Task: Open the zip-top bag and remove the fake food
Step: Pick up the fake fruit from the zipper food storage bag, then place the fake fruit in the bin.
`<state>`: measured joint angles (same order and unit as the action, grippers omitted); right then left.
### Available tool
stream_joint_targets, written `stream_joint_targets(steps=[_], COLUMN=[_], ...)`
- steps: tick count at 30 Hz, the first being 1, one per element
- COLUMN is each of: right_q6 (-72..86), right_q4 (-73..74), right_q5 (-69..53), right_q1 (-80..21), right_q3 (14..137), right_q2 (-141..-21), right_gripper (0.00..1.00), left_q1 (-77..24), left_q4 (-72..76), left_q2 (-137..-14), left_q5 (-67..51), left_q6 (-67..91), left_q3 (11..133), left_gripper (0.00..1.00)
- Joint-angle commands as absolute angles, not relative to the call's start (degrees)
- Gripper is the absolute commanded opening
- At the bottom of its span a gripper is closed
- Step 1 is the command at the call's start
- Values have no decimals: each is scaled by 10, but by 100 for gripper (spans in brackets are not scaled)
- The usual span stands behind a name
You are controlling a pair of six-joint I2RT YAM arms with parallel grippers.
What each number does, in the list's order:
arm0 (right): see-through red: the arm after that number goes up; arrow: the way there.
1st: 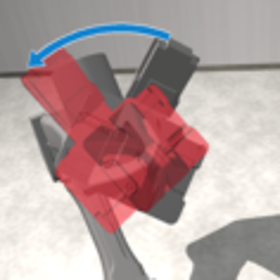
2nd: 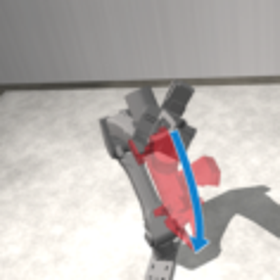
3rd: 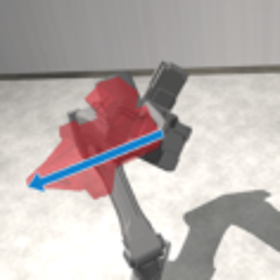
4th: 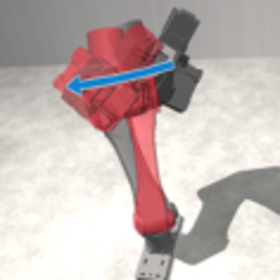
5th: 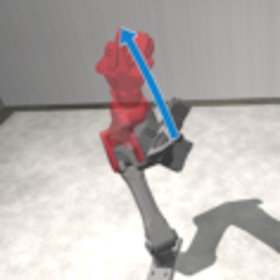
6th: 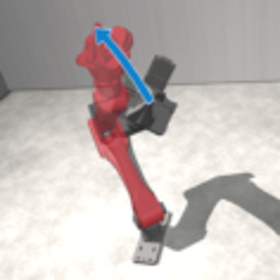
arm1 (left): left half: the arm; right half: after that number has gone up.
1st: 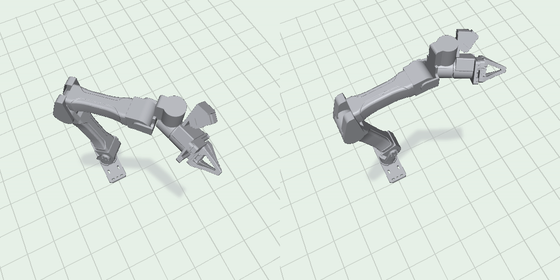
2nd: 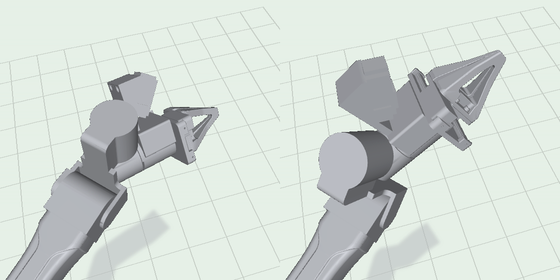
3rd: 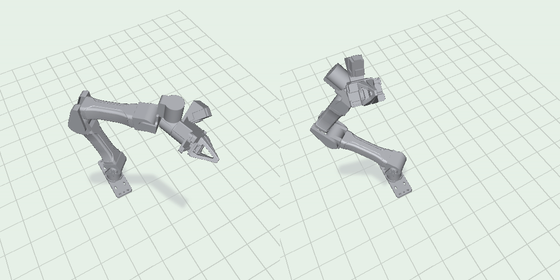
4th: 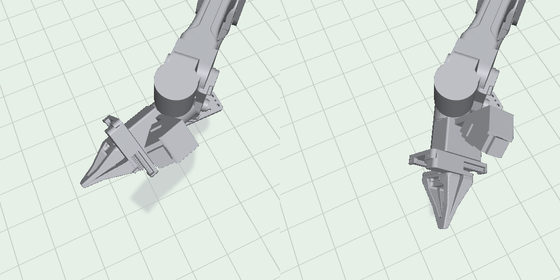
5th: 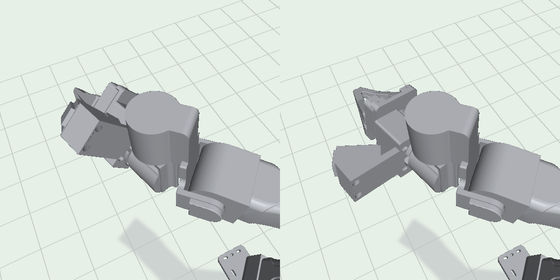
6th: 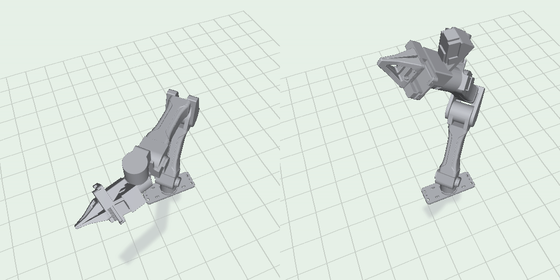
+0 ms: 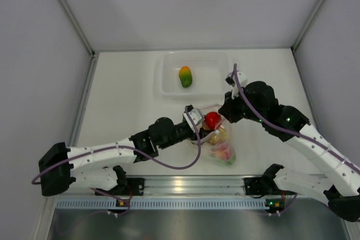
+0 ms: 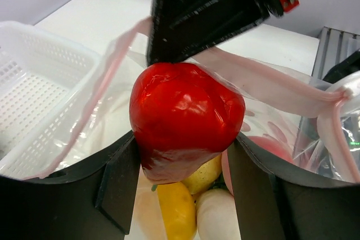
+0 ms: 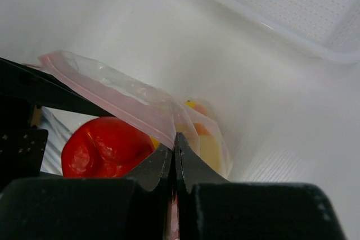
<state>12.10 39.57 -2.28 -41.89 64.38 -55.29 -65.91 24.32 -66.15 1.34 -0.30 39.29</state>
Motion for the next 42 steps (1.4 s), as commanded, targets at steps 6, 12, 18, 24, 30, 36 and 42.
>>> stream_joint_targets(steps=[6,12,18,24,30,36,42], right_q6=[114,120,128,142,162,163,162], right_q4=[375,366,343,317,287,295,309], right_q5=[26,18,2,-44,-57,-40,-16], right_q1=[-414,-415,-417,-421,-422,-422,-422], right_q3=[594,580,564,548,528,527,525], right_q2=[-526,-526,-519,-512,-498,-492,-471], right_gripper=[0,0,0,0,0,0,0], left_q1=[-660,-660,-660,-659,-658,-656,-588], left_q4=[286,314,366,451,519,525,462], left_q2=[-619,-604,-618,-634,-653,-675,-688], left_q5=[69,75,164,252,307,383,373], left_q6=[58,78,102,141,181,184,222], left_q3=[394,385,385,381,387,424,459], left_gripper=[0,0,0,0,0,0,0])
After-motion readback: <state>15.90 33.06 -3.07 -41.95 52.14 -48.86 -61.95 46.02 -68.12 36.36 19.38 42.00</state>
